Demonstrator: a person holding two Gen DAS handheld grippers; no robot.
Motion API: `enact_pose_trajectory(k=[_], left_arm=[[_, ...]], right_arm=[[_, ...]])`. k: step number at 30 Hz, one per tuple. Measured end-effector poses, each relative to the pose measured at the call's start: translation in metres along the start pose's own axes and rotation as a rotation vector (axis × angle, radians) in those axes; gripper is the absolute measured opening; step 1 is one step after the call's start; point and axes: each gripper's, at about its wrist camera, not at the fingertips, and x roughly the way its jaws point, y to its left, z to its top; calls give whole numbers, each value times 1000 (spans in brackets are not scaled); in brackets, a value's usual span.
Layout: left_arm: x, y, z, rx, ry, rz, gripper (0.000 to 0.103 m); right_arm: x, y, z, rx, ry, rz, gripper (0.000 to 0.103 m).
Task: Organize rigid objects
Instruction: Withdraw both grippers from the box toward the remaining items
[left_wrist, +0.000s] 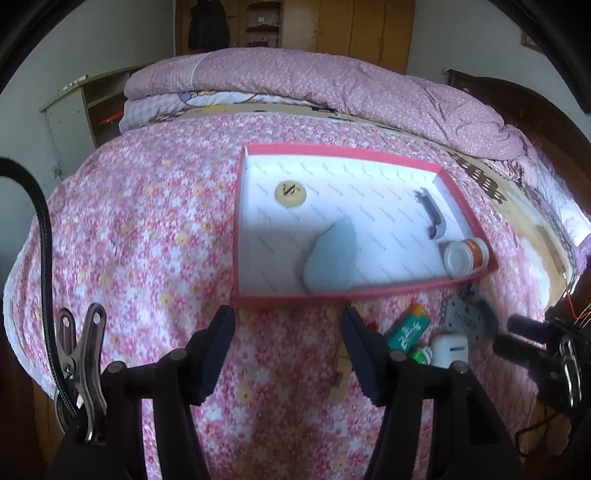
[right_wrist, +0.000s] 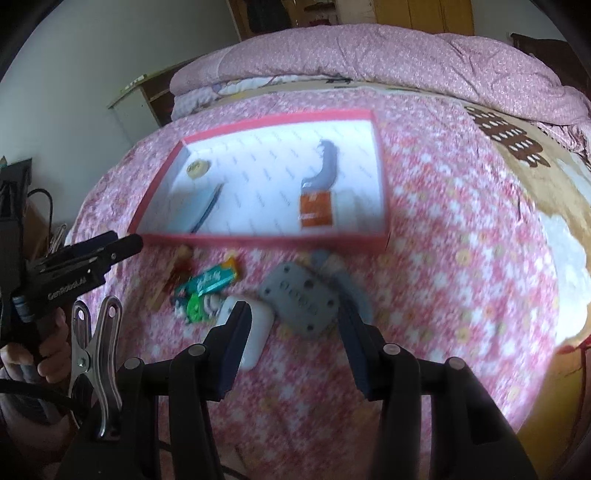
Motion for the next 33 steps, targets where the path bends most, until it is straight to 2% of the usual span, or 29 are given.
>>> enact_pose_trajectory(k=[9, 16, 19, 24, 29, 33], left_arm=[[2, -2, -21, 12, 22, -21, 63], [8, -8, -27, 20, 42, -51, 63], [10, -12, -29, 37, 40, -57, 63], [19, -20, -35, 69, 51, -40, 63], [26, -18, -37, 83, 46, 40, 63], [28, -14, -37, 68, 43, 43, 63]], right_arm=[[24, 34, -22, -46, 90, 42, 50], [43, 52, -20, -133, 77, -53, 50], [46, 49, -19, -126, 63, -47, 50], [46, 49, -19, -153, 37, -43, 50], [41, 44, -28, -170, 24, -52, 47], [36, 35, -34, -181, 27, -41, 47]])
